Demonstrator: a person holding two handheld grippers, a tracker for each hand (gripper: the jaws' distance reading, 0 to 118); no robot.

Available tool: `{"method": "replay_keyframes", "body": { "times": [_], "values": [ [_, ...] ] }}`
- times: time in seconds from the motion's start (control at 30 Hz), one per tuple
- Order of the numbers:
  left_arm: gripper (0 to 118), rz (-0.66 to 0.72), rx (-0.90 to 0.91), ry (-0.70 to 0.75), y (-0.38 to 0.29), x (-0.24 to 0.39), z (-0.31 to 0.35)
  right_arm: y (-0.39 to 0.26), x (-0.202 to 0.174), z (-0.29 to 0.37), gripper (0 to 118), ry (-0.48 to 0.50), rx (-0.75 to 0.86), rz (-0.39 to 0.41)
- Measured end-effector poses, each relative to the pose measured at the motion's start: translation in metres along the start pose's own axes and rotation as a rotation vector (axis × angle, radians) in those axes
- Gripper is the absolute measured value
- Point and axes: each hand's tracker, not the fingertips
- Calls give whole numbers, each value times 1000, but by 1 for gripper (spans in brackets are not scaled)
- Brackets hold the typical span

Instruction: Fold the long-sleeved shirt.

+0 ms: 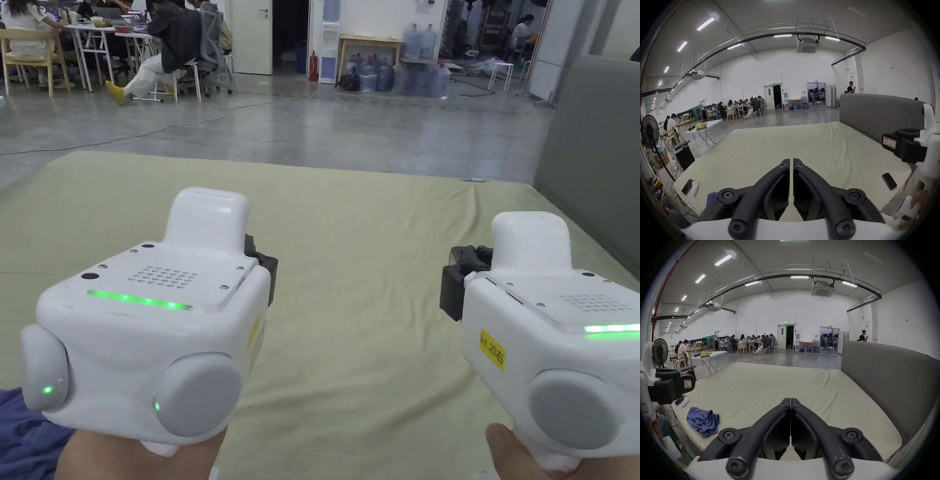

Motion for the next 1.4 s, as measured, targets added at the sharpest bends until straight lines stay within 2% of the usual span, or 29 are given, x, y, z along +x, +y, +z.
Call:
{"method": "replay_keyframes", "body": {
  "times": [0.13, 0.17, 0.2, 0.23, 0.27, 0.3, 0.4, 0.47, 0.57, 0.63, 0.7, 0.77, 0.83, 0.97, 1.4],
  "values": [
    [0, 12, -4, 9, 0, -3, -1, -1, -1, -1, 2, 0, -1, -2],
    [3, 14, -2, 15, 0, -3, -1, -2, -2, -1, 19, -4, -1, -3],
    [24, 23, 4, 22, 0, -5, 0, -2, -2, 0, 48, -4, 4, -9],
    [75, 37, 21, 24, 0, -7, 1, -1, -3, 1, 87, -6, 11, -18],
    [113, 37, 36, 34, 1, -7, 1, -1, -3, 1, 106, -15, 12, -29],
    [116, 35, 26, 37, 2, -7, 0, -1, -3, 1, 110, -37, 13, -35],
    [118, 38, 27, 56, -4, -9, 3, 2, -7, 3, 110, -134, 22, 5],
    [118, 27, 31, 67, 1, -7, 4, 3, -6, 3, 110, -97, 20, 3],
    [118, 31, 41, 67, 4, -7, 6, 6, -2, 5, 110, -11, -1, -86],
    [118, 27, 37, 66, 1, -8, 4, 8, -2, 5, 110, 6, -10, -88],
    [118, 30, 30, 66, 1, -9, 3, 6, -6, 6, 110, -9, 1, -67],
    [118, 32, 31, 68, 1, -9, 2, 6, -11, 6, 110, -71, 13, -13],
    [118, 38, 32, 68, 2, -11, 3, 4, -12, 7, 110, -53, 23, 1],
    [118, 37, 29, 73, 2, -12, 3, 5, -10, 7, 110, -21, 11, -25],
    [118, 36, 27, 70, 3, -14, 3, 5, -8, 6, 110, -38, 0, -27]
  ]
}}
